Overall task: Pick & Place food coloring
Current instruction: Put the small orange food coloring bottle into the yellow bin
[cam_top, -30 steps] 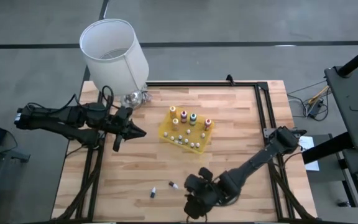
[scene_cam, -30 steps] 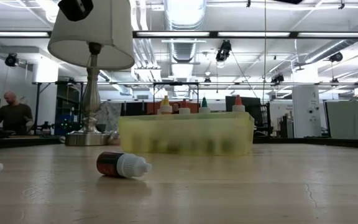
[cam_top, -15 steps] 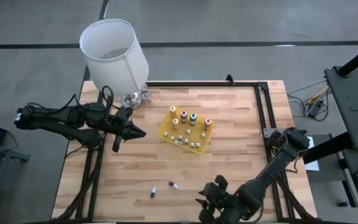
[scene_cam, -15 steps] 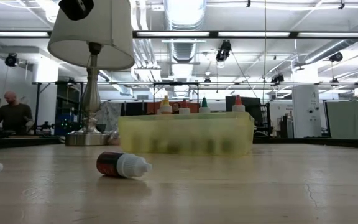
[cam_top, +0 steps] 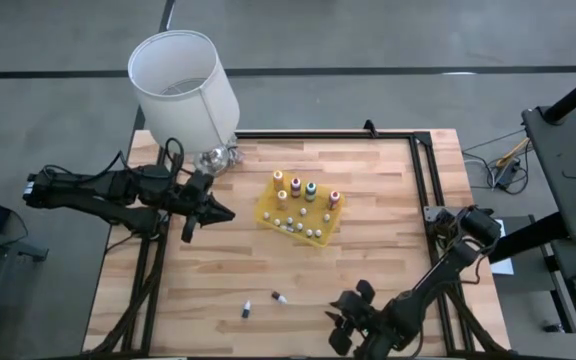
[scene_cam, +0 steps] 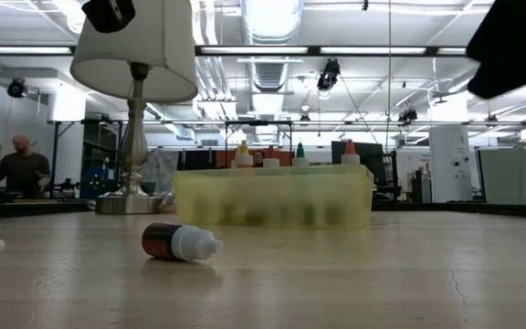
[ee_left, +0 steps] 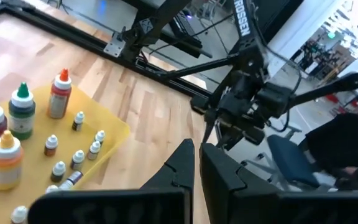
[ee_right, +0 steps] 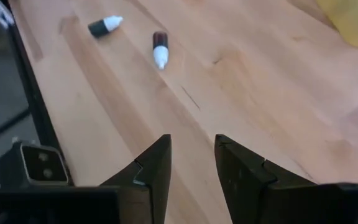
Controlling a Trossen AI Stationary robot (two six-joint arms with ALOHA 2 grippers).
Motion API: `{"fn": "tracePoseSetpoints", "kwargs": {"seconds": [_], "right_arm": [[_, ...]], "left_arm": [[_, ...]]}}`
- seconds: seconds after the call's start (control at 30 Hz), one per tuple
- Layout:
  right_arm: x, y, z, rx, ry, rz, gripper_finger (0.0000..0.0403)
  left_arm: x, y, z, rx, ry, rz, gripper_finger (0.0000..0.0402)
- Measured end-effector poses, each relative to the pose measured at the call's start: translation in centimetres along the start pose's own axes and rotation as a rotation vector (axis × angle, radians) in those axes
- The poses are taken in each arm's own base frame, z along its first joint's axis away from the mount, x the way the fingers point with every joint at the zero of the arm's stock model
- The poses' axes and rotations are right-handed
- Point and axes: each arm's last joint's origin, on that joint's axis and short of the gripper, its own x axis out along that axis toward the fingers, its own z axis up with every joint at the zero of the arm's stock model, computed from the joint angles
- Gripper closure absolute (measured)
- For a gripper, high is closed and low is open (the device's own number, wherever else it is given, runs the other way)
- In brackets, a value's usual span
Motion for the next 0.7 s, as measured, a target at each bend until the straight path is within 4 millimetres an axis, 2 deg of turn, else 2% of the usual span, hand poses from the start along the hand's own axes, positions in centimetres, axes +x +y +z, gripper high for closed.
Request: {"fn": "tracePoseSetpoints", "kwargs": {"seconds": [0.17, 0.37, 0.5, 0.7], "right_arm": [[1.6, -0.9, -1.4, 0.017, -0.050, 0.085, 0.0275], [2.9, -1.5, -2.2, -0.116, -0.105, 0.200, 0.0245], [3.9, -2.6, -2.1, -0.187, -0.115, 0.169, 0.0227], [5.5, -3.8, -1.0, -0.201, -0.130, 0.122, 0.0204]], "left_arm": [[0.0, 0.0, 0.0, -0.027, -0.001, 0.000, 0.0401], [0.1, 0.0, 0.0, -0.028, 0.003, 0.003, 0.0401], [0.3, 0.1, -0.1, -0.028, 0.006, 0.014, 0.0401], [0.7, 0.2, -0.2, 0.025, 0.018, 0.025, 0.0401]]}}
